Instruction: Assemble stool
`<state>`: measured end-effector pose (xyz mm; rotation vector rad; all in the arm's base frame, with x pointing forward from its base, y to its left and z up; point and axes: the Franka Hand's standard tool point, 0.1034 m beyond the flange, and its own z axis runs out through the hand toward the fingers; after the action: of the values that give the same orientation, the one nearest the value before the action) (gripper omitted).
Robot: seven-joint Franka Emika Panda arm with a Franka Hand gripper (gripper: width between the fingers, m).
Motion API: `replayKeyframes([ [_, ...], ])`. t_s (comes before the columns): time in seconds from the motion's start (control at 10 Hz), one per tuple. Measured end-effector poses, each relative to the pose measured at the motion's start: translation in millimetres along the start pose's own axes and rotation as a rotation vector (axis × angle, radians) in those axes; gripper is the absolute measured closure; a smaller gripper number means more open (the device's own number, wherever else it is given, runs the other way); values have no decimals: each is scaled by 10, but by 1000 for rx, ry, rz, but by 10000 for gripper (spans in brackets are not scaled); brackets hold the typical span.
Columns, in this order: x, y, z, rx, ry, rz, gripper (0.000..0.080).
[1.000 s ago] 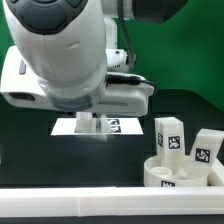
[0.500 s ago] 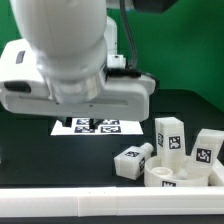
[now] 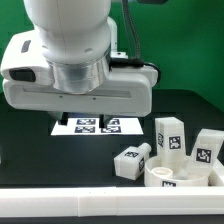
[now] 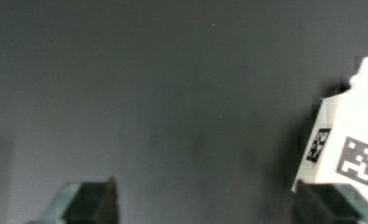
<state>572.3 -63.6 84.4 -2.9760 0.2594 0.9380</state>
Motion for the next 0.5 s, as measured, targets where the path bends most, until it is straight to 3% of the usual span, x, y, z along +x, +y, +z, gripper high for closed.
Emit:
replayKeyframes([
  [0.1, -9, 24, 54, 31, -21, 102, 180],
  [0.3, 41, 20, 114, 100, -44, 237, 158],
  [0.5, 101, -21, 58, 98, 1, 228, 151],
])
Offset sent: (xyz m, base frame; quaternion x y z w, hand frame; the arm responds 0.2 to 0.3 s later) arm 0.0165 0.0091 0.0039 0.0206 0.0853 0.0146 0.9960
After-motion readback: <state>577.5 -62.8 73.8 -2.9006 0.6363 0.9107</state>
